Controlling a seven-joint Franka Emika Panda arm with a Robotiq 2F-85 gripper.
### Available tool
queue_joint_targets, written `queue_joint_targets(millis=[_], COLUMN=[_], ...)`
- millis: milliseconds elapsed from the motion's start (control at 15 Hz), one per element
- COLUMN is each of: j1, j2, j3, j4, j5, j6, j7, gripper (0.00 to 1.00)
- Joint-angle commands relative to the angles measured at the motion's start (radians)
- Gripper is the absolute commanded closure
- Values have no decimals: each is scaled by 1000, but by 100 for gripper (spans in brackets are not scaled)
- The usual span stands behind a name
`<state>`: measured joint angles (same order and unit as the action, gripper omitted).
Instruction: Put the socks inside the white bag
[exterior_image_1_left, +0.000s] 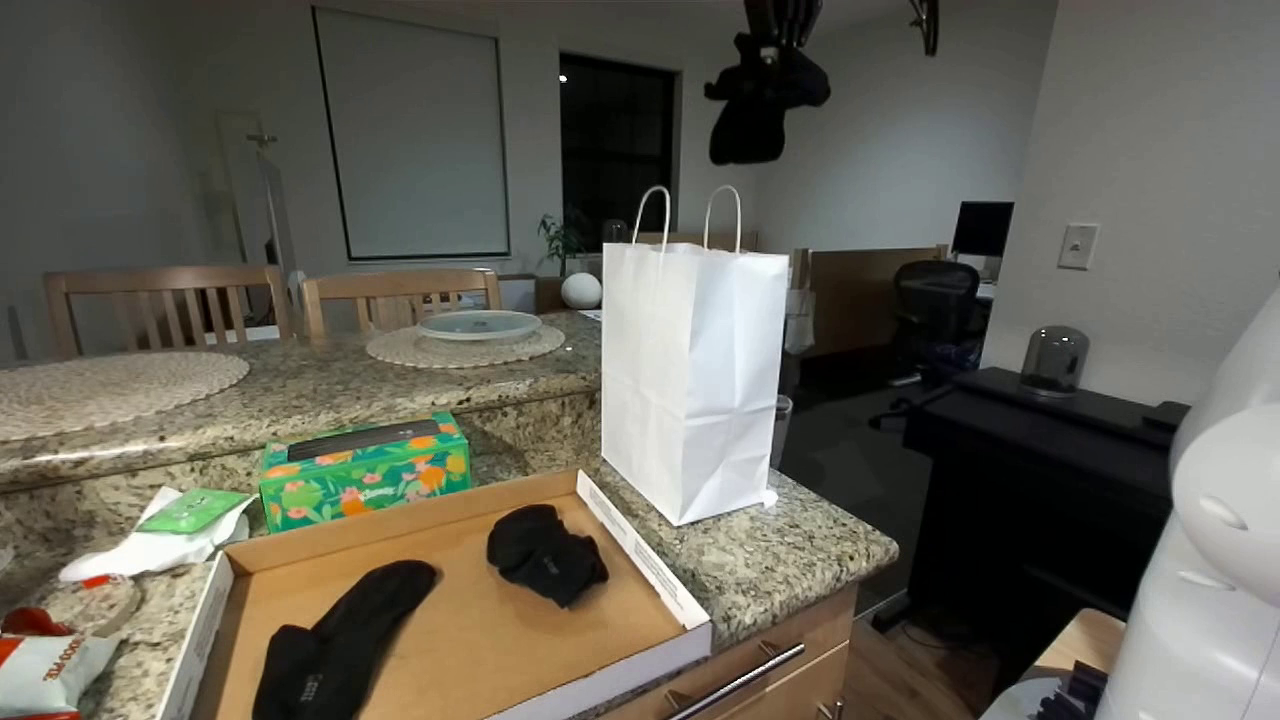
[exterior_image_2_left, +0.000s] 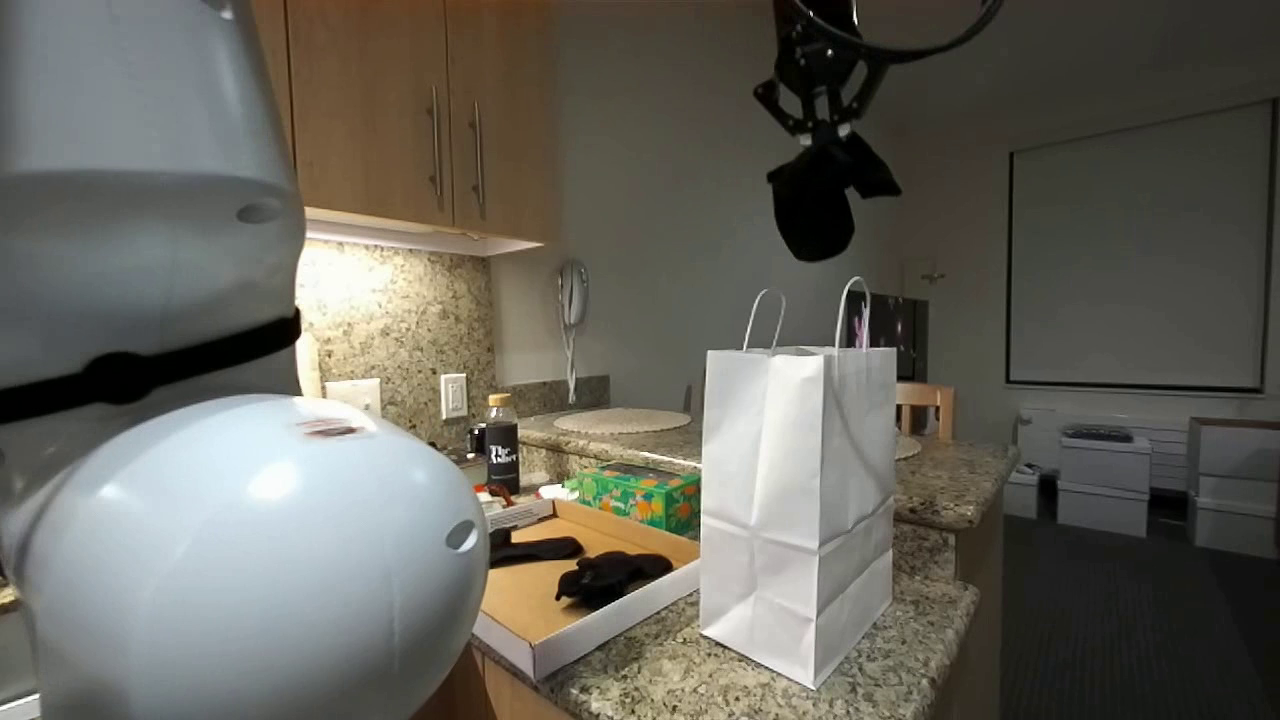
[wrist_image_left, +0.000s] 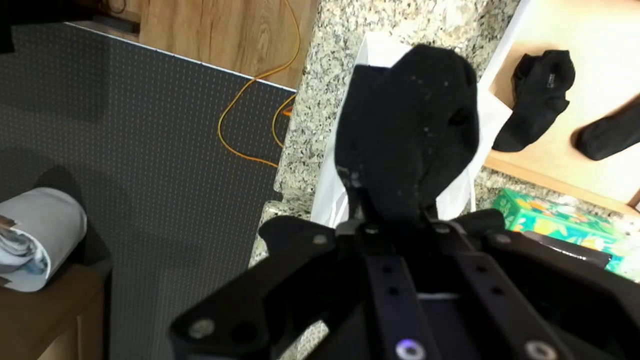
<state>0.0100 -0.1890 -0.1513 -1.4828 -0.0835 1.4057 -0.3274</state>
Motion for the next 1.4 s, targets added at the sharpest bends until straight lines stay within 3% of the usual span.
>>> queue_joint_targets(millis=[0,467,533,667,1067,1200,1333], j1=[-16,-4,-4,-5,0,32,87], j2=[68,140,143,141,113,74,47], j3=[20,106,112,121,134,166,235], j4=[-11,22,21,19,69,67,42], j5=[12,-65,-71,-68,-2,3,-3], j6=[2,-16,-19,-9,-15,9,29], j7=[-67,-11,-17,1,120,191,257], gripper=[92,93,62,56,16,5,0])
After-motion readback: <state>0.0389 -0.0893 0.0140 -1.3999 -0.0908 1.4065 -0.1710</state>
